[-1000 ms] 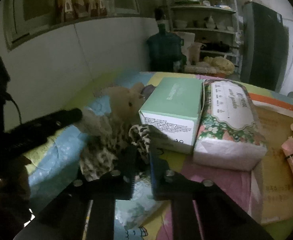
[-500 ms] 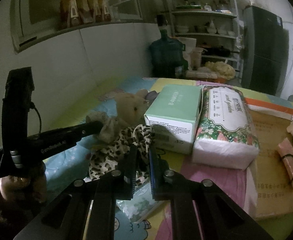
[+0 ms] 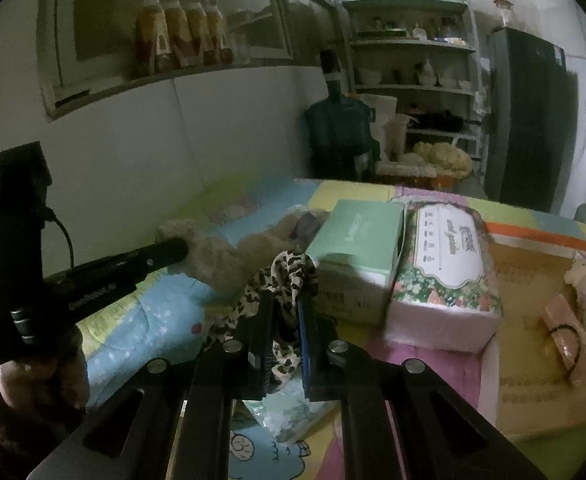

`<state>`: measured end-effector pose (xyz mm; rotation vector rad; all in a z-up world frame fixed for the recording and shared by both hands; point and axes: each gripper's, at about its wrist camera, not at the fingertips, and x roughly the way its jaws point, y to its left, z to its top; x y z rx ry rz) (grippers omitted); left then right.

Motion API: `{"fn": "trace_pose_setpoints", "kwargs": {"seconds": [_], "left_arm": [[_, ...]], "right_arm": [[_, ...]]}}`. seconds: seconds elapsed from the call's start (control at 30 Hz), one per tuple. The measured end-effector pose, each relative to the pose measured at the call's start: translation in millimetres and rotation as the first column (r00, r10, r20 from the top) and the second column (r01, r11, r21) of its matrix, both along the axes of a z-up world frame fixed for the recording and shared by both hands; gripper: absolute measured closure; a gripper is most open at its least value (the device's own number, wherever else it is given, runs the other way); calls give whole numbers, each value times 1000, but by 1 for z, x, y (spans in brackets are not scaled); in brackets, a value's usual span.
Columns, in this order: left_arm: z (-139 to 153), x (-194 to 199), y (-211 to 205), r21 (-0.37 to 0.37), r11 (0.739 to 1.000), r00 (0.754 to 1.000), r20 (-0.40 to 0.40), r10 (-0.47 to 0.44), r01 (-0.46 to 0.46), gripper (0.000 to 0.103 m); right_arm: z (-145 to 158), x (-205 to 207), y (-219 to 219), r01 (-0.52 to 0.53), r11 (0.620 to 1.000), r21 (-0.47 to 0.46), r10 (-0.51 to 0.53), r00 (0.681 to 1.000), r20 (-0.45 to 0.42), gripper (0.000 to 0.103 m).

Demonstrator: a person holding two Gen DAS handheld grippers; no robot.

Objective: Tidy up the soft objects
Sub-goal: 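Carry the spotted plush and leopard-print plush over the cardboard box with both tools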

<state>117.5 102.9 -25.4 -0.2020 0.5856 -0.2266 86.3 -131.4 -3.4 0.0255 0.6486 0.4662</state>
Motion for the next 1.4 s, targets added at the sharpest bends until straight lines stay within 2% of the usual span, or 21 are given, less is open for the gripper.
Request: {"fn": "trace_pose_setpoints", "kwargs": {"seconds": [0.5, 0.9, 1.4], "left_arm": [[37, -21, -14, 49, 999, 994, 110, -3, -2, 96], [50, -26, -40, 74, 997, 989, 142, -48, 38, 96], [59, -27, -82, 81, 988, 978, 154, -140, 128, 96]], "right_arm": [[29, -21, -13, 12, 1000, 14, -14, 996, 84, 92], [42, -29, -29, 48, 998, 29, -51, 992, 118, 92], [56, -38, -70, 135, 990, 50, -141, 979, 148, 92]]}}
